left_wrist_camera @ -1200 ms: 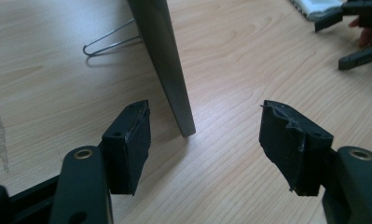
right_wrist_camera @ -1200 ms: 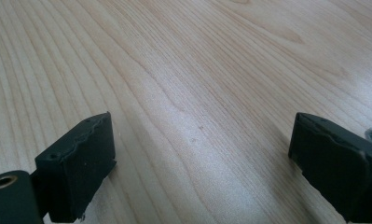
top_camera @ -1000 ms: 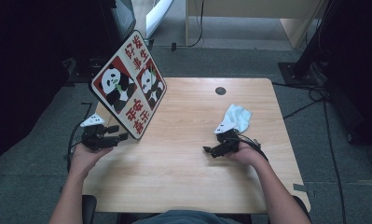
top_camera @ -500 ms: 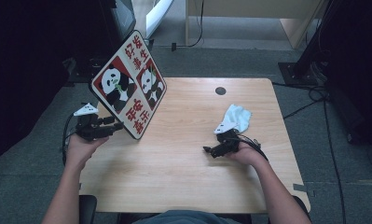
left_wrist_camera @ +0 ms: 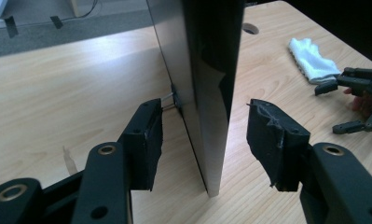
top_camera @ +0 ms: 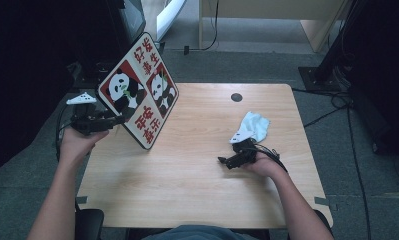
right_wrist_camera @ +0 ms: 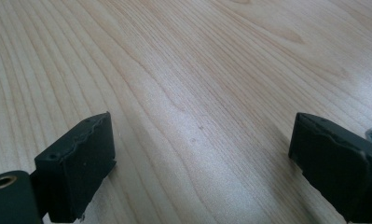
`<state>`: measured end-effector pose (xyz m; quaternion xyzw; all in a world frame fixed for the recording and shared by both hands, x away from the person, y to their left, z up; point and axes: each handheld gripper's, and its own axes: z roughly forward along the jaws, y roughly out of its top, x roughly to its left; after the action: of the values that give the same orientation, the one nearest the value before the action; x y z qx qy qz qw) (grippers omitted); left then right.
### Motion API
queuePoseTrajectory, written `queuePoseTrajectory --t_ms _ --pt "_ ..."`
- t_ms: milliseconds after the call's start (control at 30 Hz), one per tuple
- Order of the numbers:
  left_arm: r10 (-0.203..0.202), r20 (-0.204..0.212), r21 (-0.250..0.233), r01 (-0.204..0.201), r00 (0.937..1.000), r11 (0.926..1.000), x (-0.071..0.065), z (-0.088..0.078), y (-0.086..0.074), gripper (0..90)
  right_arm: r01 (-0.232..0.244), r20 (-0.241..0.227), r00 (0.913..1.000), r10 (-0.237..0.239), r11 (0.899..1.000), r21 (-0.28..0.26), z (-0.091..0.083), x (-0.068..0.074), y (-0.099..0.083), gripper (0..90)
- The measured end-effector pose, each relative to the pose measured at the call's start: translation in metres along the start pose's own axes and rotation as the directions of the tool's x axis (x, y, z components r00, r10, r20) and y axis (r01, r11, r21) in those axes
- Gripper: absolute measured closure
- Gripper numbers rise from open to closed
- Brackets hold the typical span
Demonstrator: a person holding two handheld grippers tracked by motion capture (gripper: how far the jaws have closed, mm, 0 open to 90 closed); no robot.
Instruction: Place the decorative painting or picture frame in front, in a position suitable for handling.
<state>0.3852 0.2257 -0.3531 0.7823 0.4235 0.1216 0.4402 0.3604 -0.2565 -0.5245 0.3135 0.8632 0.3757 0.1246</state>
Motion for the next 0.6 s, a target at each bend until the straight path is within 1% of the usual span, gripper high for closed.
queuePoseTrajectory --t_ms 100,133,167,200,433,467,500,600 --pt "-0.002 0.004 0.001 0.002 1.0000 1.0000 0.001 -0.004 0.012 47.9 0.001 0.000 1.0000 -0.001 1.000 0.000 0.000 0.000 0.000 7.0" --pt "0.001 0.001 0.007 -0.001 1.0000 1.0000 0.001 -0.005 0.019 48.5 0.000 0.001 1.0000 0.000 1.000 0.000 0.000 0.000 0.000 7.0" --pt "0.001 0.001 0.007 -0.001 1.0000 1.0000 0.001 -0.005 0.019 48.5 0.000 0.001 1.0000 0.000 1.000 0.000 0.000 0.000 0.000 7.0" --pt "0.005 -0.002 0.010 -0.005 1.0000 0.9999 0.002 -0.006 0.023 48.5 0.002 0.001 1.0000 -0.002 1.000 -0.001 0.000 0.000 0.000 7.0" --pt "-0.011 0.010 0.017 0.011 0.9999 0.9998 0.006 -0.013 0.055 49.8 0.001 0.002 1.0000 -0.001 1.000 -0.002 0.000 0.000 0.000 7.0" --pt "-0.014 0.009 0.017 0.013 0.9999 0.9998 0.007 -0.013 0.058 49.8 0.001 0.002 1.0000 -0.001 1.000 -0.002 0.000 0.000 0.000 7.0" --pt "-0.015 0.002 0.019 0.015 0.9999 0.9997 0.008 -0.014 0.065 49.8 0.001 0.002 1.0000 -0.001 1.000 -0.002 0.000 0.000 0.000 7.0" --pt "-0.015 -0.002 0.025 0.015 0.9999 0.9996 0.010 -0.015 0.076 49.8 0.001 0.002 1.0000 -0.001 1.000 -0.001 0.000 0.000 0.000 6.9"
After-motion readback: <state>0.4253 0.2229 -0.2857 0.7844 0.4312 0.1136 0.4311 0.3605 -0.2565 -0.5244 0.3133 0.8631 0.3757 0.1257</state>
